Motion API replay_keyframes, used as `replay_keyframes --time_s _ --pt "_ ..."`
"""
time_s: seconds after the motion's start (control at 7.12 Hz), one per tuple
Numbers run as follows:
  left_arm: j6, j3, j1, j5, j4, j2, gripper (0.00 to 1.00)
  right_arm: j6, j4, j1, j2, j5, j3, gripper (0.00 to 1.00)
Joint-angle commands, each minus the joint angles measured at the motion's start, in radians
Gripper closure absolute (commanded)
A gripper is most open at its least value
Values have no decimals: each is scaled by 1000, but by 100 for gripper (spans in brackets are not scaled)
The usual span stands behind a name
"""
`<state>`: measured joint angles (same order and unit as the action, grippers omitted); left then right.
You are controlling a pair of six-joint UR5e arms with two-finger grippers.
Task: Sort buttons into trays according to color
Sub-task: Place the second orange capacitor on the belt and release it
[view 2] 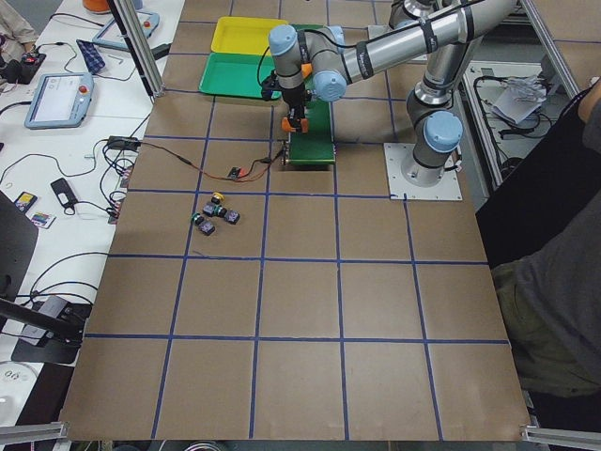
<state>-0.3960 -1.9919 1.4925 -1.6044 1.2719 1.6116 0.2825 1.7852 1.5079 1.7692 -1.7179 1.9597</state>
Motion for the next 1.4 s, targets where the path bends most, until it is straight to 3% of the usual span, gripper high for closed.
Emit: replay_keyframes --time_s 0.0,0.42,0.56,0.7,0.84,0.98,1.12,1.26 --pt "-354 -60 15 1 -34 -41 99 0 10 0 -1 12 1 0" --pt "-634 -94 87 -12 -42 -71 99 0 16 -2 -1 14 -1 0" --pt "-644 -103 103 -12 -67 -59 99 -5 49 -2 -2 11 -1 0" --pt "-644 -128 101 -14 -89 -56 92 0 51 0 -1 14 -1 0" --pt "-644 -148 100 -14 -168 -30 68 -3 46 -2 -1 9 -1 0" --pt "-629 -163 98 -12 -196 -30 29 -2 45 0 1 11 1 0" --pt "-618 -160 92 -3 -181 -70 0 -2 45 0 1 11 1 0" --pt "-613 -145 77 -3 -149 -97 0 -2 46 0 1 11 1 0"
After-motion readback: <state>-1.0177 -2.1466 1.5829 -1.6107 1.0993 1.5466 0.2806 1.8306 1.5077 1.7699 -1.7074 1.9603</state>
